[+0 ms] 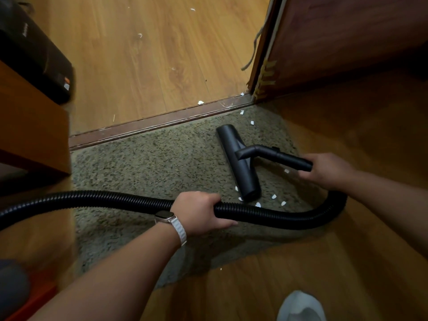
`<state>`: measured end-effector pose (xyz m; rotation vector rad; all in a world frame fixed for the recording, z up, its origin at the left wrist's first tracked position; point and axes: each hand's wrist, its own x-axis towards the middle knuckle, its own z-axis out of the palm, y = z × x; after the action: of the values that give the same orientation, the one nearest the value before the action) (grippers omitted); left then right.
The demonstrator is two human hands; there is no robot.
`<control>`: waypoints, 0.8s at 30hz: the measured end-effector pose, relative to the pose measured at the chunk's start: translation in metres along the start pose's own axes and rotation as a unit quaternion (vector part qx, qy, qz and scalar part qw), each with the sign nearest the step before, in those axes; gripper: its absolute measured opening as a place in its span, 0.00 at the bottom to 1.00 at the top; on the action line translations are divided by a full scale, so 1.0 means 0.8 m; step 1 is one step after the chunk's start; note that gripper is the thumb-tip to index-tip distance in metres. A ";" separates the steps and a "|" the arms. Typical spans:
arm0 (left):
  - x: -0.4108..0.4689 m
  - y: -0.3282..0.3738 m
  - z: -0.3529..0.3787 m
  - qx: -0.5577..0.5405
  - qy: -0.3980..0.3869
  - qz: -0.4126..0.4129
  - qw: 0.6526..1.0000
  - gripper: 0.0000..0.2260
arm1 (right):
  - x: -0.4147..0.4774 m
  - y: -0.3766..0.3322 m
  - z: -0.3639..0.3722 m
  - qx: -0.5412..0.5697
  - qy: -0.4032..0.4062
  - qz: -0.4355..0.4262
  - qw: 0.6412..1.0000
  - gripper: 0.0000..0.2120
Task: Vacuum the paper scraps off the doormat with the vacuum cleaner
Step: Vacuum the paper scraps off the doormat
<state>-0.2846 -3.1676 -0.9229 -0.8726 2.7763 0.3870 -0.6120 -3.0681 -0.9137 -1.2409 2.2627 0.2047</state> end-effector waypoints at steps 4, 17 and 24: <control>0.002 0.009 -0.001 0.000 0.002 0.011 1.000 0.28 | -0.009 0.011 0.002 0.003 -0.007 0.013 1.000 0.12; -0.026 -0.010 0.005 0.001 0.001 0.012 1.000 0.27 | -0.004 -0.060 0.010 -0.033 -0.061 -0.081 0.994 0.09; 0.005 0.006 -0.008 -0.008 0.025 -0.017 1.000 0.27 | 0.004 -0.006 -0.004 0.004 -0.002 0.012 1.000 0.14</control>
<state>-0.2910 -3.1679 -0.9173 -0.9443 2.8031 0.3871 -0.6108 -3.0739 -0.9121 -1.2091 2.2742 0.2062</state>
